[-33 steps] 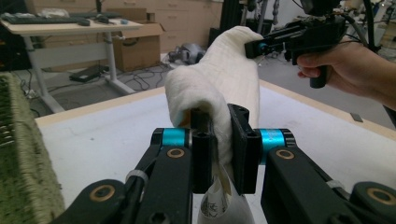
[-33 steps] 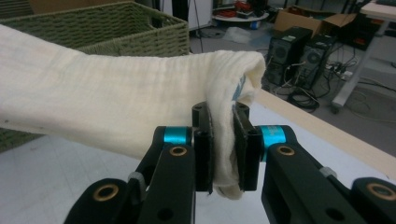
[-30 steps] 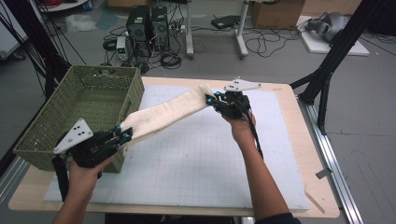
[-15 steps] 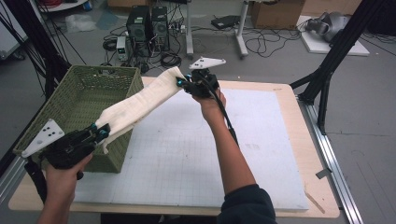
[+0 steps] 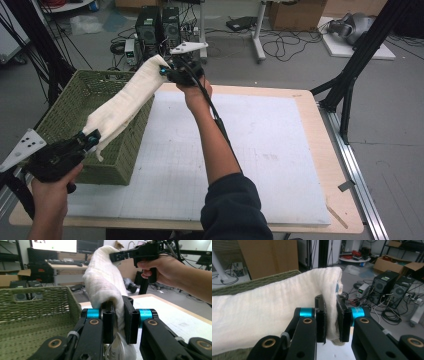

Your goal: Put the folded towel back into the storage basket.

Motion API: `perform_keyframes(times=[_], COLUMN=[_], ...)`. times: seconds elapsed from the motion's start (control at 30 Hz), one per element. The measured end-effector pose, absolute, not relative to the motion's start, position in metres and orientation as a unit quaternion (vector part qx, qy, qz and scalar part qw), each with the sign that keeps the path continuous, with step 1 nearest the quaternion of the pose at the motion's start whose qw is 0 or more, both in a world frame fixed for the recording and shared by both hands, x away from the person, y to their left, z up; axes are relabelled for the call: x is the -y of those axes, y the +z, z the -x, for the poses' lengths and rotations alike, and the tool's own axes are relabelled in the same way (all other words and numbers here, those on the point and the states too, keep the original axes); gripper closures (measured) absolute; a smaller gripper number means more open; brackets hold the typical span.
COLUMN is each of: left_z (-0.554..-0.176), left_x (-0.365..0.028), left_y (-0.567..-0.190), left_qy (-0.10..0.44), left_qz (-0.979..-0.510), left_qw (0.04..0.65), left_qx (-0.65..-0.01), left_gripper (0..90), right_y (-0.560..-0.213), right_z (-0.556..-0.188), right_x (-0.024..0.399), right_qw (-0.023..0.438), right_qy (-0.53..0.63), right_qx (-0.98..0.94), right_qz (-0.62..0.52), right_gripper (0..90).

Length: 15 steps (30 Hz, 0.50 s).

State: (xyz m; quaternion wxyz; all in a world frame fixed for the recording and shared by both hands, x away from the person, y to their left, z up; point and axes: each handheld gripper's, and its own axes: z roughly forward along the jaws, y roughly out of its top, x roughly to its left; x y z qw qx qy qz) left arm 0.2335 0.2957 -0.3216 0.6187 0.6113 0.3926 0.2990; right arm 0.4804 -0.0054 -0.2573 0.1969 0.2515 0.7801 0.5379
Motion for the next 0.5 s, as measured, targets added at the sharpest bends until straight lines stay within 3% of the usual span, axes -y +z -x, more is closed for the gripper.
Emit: perform_keyframes(times=[0.5], left_z=[-0.228], left_x=[-0.319], left_y=[-0.324], left_qy=[0.343], left_qz=[-0.596], left_qw=[0.582], left_qx=[-0.434], left_gripper=[80.2], right_y=[-0.248], right_z=[-0.509], right_x=[-0.088], right_qw=[0.197], right_qy=[0.519], right_qx=[-0.802], right_qz=[-0.221], right_gripper=[80.7])
